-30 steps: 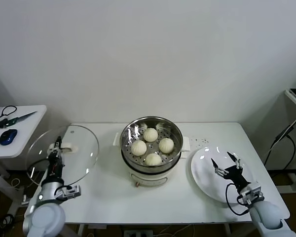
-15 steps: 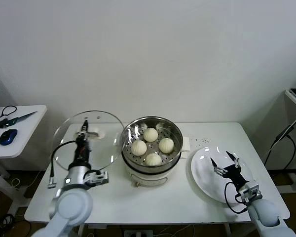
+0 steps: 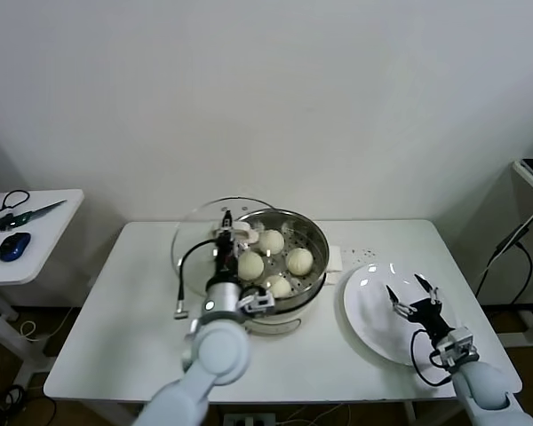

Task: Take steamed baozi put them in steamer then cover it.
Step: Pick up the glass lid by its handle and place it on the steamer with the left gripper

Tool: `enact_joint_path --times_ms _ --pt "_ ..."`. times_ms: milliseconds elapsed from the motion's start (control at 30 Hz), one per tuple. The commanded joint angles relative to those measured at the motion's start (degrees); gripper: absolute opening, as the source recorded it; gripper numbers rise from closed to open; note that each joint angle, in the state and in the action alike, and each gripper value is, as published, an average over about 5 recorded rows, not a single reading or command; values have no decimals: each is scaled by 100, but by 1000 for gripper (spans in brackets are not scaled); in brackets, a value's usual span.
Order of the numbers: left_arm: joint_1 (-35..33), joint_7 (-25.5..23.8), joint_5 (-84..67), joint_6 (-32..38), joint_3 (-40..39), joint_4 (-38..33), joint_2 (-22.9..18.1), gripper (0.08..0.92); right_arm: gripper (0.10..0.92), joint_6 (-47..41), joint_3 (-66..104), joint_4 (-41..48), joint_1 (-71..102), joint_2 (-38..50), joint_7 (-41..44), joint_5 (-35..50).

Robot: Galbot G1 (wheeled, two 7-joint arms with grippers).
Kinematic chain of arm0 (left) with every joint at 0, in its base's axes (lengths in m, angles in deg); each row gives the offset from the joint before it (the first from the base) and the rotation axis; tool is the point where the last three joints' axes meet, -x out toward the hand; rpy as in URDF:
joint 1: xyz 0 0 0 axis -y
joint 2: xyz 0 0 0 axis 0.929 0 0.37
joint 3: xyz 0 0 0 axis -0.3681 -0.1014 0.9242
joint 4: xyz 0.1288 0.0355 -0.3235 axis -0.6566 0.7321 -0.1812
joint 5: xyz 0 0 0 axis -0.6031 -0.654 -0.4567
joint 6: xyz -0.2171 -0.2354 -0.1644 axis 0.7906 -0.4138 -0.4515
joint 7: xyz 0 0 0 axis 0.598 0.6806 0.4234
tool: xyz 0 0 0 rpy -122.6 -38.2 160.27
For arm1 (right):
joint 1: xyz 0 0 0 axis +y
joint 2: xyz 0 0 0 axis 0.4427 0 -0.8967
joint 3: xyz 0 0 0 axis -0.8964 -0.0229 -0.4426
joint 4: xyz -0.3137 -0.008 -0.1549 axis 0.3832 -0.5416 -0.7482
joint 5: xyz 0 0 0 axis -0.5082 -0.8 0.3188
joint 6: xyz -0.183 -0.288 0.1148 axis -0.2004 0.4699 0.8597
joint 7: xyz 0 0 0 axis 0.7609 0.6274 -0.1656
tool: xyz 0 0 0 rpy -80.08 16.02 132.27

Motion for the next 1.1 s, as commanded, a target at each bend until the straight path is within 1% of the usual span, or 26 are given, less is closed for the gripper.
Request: enact_joint_path --times_ms 33,167,367,1100 --pt "421 188 454 -278 -378 1203 -1497 151 823 41 69 72 17 -12 22 -12" --pt "415 317 410 -278 -283 1455 -1583 151 823 56 95 85 29 -14 30 -23" --pt "397 426 327 -278 -176 1618 -1608 151 823 69 112 98 42 -45 39 -68" --pt "395 384 274 -278 -109 1828 -1532 151 823 112 121 156 24 -119 77 -193"
